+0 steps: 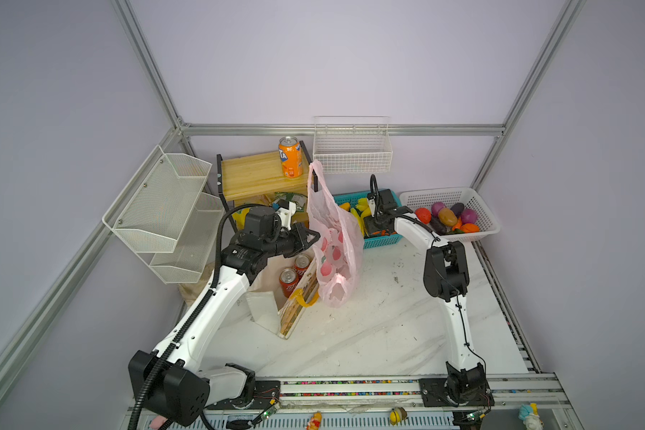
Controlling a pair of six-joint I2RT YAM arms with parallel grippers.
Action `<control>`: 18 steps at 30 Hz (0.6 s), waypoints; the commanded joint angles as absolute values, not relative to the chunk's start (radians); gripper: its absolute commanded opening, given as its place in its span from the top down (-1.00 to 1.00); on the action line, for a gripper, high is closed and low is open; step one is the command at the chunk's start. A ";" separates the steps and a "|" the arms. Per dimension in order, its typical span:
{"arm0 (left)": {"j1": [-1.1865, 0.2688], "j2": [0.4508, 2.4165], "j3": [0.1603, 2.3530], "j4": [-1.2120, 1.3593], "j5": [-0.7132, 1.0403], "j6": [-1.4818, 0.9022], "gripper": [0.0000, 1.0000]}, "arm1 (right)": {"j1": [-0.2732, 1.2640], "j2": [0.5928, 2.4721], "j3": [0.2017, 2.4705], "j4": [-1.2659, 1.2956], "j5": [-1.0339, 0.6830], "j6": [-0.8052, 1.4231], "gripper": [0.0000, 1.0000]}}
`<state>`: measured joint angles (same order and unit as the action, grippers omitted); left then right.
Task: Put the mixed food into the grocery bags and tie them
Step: 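Grasp the orange fruit in the teal basket with the right gripper, then carry the orange into the pink bag held by the left gripper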
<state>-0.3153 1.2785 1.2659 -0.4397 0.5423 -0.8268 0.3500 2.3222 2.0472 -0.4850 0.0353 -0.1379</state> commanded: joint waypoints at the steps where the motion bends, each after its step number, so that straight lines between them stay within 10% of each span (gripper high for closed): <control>1: -0.316 1.248 1.225 -0.384 0.552 -0.825 1.00 | 0.352 2.136 1.981 -0.396 -0.018 -0.110 0.10; 18: -0.341 1.270 1.233 -0.360 0.589 -0.801 1.00 | 0.526 1.248 1.239 -0.070 -0.447 0.100 0.16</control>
